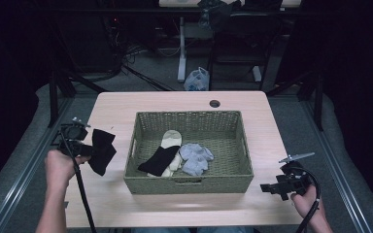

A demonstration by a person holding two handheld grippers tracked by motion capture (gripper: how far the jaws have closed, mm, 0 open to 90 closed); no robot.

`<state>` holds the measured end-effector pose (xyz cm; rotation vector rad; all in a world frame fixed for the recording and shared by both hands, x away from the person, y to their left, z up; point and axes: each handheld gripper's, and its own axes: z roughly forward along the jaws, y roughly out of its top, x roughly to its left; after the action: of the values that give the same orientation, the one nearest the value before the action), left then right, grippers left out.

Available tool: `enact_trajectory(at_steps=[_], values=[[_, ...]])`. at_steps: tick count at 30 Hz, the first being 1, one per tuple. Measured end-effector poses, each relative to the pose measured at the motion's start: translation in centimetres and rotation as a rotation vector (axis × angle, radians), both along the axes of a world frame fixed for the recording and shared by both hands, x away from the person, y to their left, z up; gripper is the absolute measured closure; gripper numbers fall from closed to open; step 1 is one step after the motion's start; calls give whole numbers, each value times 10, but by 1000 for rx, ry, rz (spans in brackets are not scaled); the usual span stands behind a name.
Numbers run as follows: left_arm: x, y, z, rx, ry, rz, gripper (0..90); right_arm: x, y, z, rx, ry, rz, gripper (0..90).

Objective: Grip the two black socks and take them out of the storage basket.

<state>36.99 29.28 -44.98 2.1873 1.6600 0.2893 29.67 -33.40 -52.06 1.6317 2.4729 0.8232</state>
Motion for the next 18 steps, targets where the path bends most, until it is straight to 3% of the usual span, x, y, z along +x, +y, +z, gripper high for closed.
enact_trajectory(at_steps=[7, 18], values=[[-3, 3, -17, -9, 18, 19, 772, 0, 0, 0, -1, 1, -1, 165], [-7, 5, -36, 15, 27, 38, 771, 0, 0, 0, -3, 0, 0, 164]])
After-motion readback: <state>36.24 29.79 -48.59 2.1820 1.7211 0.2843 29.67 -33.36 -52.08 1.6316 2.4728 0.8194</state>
